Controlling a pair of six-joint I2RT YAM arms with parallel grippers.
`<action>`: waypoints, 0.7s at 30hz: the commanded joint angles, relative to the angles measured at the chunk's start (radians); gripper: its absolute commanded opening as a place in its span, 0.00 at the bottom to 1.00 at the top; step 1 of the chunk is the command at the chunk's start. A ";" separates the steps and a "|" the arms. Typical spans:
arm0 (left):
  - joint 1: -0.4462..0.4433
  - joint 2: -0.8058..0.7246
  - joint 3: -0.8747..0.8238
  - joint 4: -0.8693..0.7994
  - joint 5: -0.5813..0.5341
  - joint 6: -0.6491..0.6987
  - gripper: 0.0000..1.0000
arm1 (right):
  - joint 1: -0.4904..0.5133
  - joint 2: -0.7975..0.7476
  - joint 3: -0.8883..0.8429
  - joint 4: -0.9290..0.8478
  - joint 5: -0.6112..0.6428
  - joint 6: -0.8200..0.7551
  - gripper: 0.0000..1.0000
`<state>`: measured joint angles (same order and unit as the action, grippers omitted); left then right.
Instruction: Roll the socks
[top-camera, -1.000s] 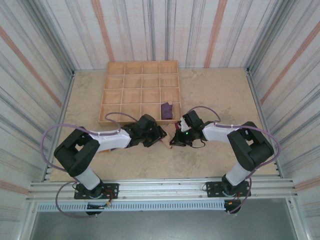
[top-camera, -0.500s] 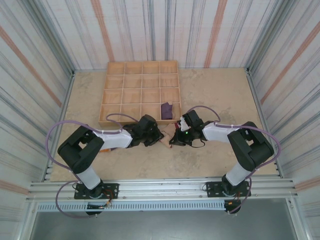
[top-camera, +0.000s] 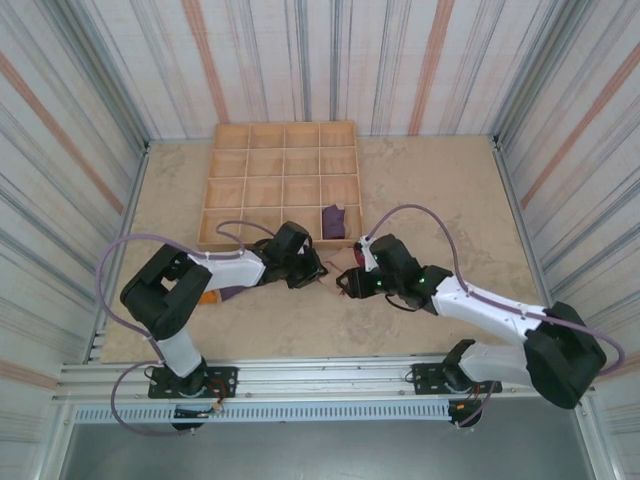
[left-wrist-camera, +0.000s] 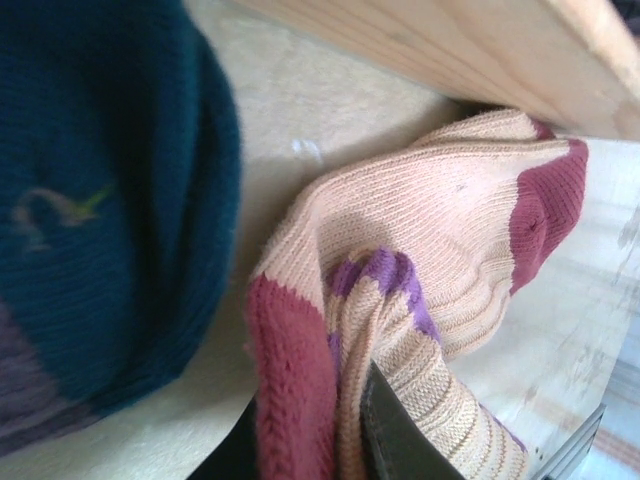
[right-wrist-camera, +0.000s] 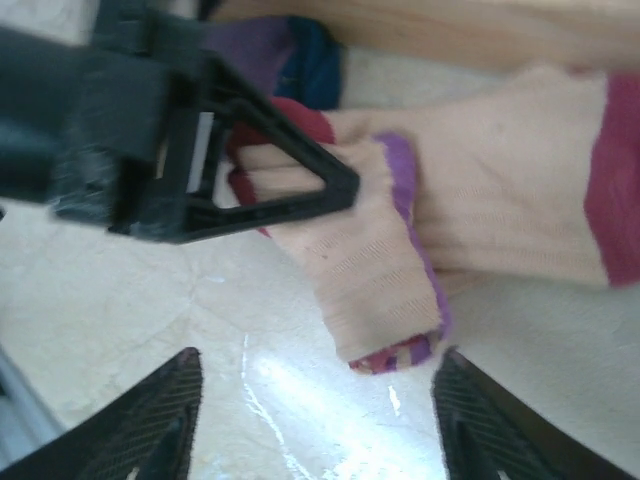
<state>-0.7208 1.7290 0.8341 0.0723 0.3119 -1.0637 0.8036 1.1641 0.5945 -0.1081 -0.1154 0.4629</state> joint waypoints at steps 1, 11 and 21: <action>-0.005 0.038 0.038 -0.152 0.071 0.098 0.00 | 0.134 -0.039 -0.023 -0.049 0.312 -0.160 0.70; 0.010 0.024 0.087 -0.301 0.097 0.201 0.00 | 0.397 0.178 -0.008 0.083 0.735 -0.316 0.72; 0.012 0.035 0.090 -0.297 0.130 0.197 0.00 | 0.459 0.494 0.036 0.272 0.879 -0.328 0.67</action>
<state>-0.7124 1.7504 0.9237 -0.1459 0.4301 -0.8925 1.2587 1.5990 0.6144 0.0967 0.6842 0.1497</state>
